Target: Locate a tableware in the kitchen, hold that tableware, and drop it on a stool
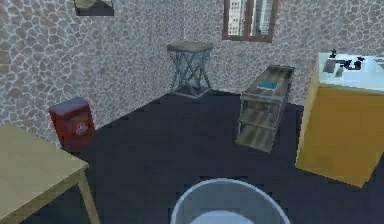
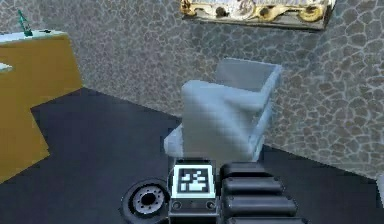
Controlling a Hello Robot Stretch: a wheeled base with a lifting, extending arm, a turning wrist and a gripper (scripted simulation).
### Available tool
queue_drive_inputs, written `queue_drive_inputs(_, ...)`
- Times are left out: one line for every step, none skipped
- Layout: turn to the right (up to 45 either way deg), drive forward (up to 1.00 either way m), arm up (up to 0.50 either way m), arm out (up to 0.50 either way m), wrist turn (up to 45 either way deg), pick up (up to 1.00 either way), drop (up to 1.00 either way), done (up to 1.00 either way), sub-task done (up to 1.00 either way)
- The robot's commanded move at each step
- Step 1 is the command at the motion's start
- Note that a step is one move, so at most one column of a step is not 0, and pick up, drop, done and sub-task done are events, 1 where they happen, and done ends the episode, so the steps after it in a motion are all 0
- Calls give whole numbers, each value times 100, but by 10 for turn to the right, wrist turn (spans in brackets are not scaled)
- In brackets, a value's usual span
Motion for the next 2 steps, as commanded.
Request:
queue_drive_inputs(0,100,0,0,0,0,0,0,0)
queue_drive_inputs(0,100,0,0,0,0,0,0,0)
